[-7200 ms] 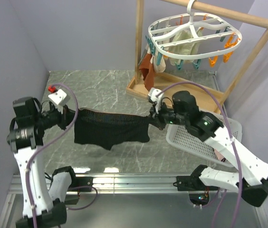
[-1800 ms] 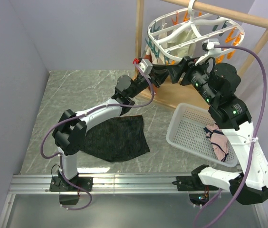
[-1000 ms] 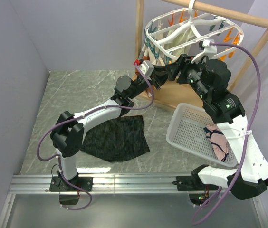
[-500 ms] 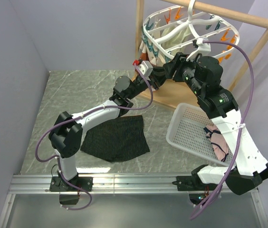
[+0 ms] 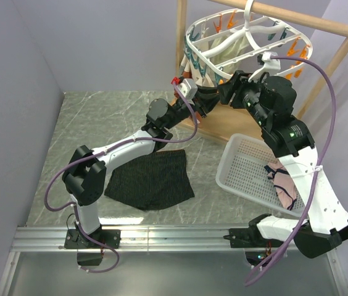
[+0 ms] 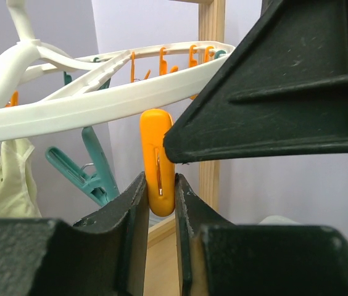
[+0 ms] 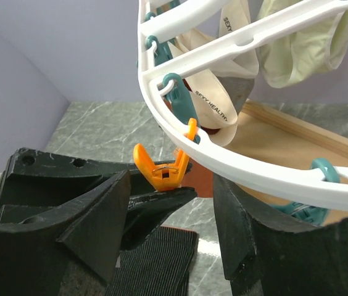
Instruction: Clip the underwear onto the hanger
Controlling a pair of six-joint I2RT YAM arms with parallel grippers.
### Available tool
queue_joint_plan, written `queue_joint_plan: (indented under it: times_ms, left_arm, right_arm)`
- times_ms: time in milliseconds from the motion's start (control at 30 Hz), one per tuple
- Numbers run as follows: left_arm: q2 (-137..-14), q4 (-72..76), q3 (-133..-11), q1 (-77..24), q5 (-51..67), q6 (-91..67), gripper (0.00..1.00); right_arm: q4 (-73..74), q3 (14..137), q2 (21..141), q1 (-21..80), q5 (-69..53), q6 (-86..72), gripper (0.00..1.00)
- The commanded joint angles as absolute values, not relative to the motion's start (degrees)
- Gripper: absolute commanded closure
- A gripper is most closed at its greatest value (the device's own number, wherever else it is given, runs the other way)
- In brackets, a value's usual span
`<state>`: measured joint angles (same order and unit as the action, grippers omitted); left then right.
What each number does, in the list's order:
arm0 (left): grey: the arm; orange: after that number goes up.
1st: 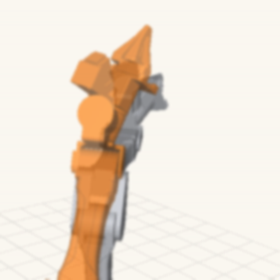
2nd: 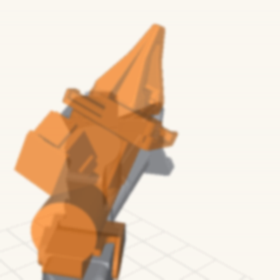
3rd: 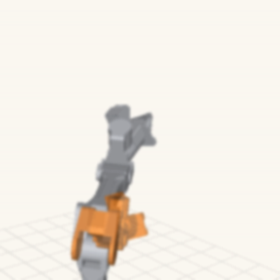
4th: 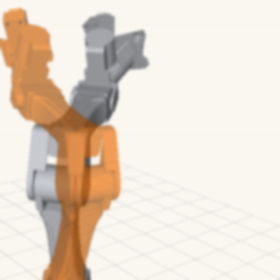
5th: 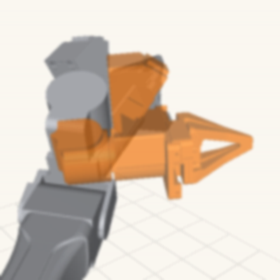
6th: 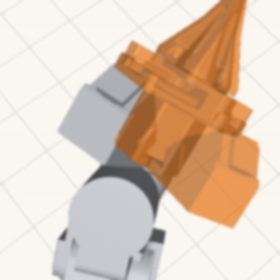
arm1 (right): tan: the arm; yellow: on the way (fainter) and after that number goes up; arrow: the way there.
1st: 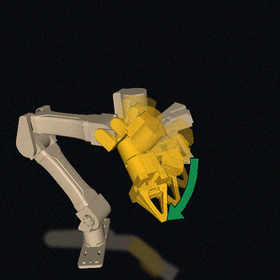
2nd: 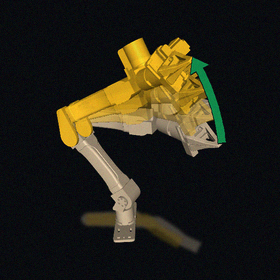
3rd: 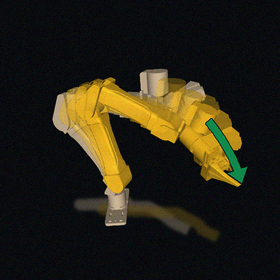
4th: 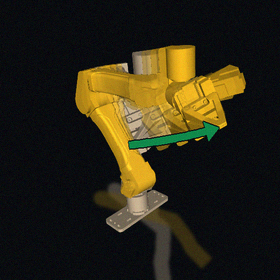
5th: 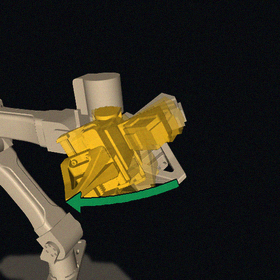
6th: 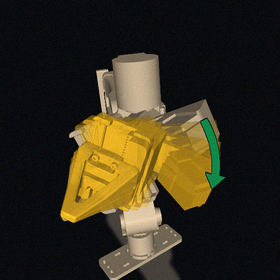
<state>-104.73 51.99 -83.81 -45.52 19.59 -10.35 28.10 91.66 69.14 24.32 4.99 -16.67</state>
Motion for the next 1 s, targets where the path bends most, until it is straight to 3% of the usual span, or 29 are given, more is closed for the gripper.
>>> queue_joint_plan:
  times_ms: [0,367,867,967]
  left_arm:
    - [-102.1,53.5,-84.3,-46.2,23.5,-11.7,1.0]
    - [-102.2,54.7,-83.8,-46.3,26.7,-13.6,1.0]
    - [-102.5,56.5,-83.0,-45.6,30.8,-17.4,1.0]
    - [-102.7,56.8,-83.1,-45.6,31.7,-17.8,1.0]
  right_arm:
    - [23.2,90.6,67.2,23.9,3.8,-15.6,0.37]
    - [16.4,87.5,67.9,23.6,1.4,-15.8,0.34]
    - [10.6,84.8,67.9,22.7,0.8,-16.0,0.38]
    - [10.2,84.8,68.3,22.3,0.6,-16.8,0.42]
